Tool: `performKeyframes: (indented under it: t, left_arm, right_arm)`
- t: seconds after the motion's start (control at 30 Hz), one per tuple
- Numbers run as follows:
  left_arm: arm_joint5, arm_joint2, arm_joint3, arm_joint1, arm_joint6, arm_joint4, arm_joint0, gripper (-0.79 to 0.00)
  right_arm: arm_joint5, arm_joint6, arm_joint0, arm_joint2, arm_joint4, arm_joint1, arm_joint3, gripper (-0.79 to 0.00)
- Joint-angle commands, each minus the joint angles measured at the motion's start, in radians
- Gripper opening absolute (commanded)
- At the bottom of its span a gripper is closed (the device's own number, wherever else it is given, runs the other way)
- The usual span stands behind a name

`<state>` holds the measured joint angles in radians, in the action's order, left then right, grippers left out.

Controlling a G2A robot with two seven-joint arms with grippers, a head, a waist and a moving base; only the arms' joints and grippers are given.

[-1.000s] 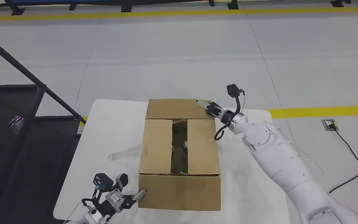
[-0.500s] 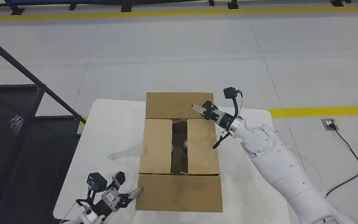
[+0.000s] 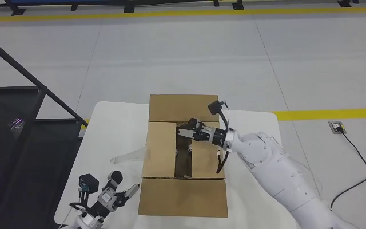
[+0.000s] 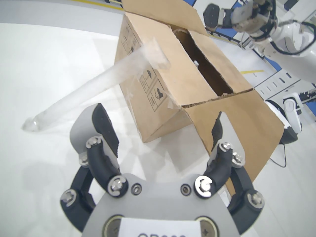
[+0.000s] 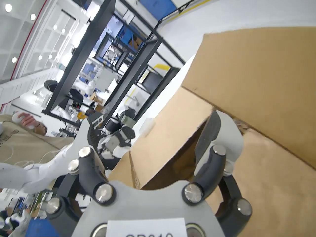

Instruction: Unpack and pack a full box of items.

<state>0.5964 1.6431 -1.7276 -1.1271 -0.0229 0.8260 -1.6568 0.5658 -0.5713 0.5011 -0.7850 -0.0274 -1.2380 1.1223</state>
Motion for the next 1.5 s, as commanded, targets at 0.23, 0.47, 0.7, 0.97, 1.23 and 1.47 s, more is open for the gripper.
performKeyframes:
  t: [0.23, 0.47, 0.7, 0.97, 1.23, 1.47]
  left_arm:
    - [0.005, 0.06, 0.011, 0.002, -0.029, -0.078, -0.021, 0.0]
    - [0.018, 0.06, 0.012, 0.001, -0.041, -0.08, -0.039, 0.0]
    - [0.04, 0.047, -0.01, 0.0, -0.037, -0.052, -0.046, 0.0]
    - [0.063, 0.011, -0.053, -0.001, -0.022, 0.001, -0.056, 0.0]
    - [-0.014, -0.06, -0.106, -0.007, -0.026, 0.135, -0.04, 0.0]
    - [-0.151, -0.132, -0.127, -0.022, -0.094, 0.173, -0.026, 0.0]
  right_arm:
    - [-0.161, -0.232, -0.115, 0.124, 0.143, -0.079, -0.157, 0.0]
    - [-0.139, -0.247, -0.172, 0.177, 0.234, -0.152, -0.328, 0.0]
    - [-0.06, -0.31, -0.206, 0.191, 0.361, -0.217, -0.467, 0.0]
    - [0.103, -0.42, -0.24, 0.149, 0.523, -0.259, -0.544, 0.0]
    - [0.138, -0.45, -0.288, 0.16, 0.528, -0.304, -0.547, 0.0]
    - [0.188, -0.439, -0.307, 0.18, 0.536, -0.354, -0.56, 0.0]
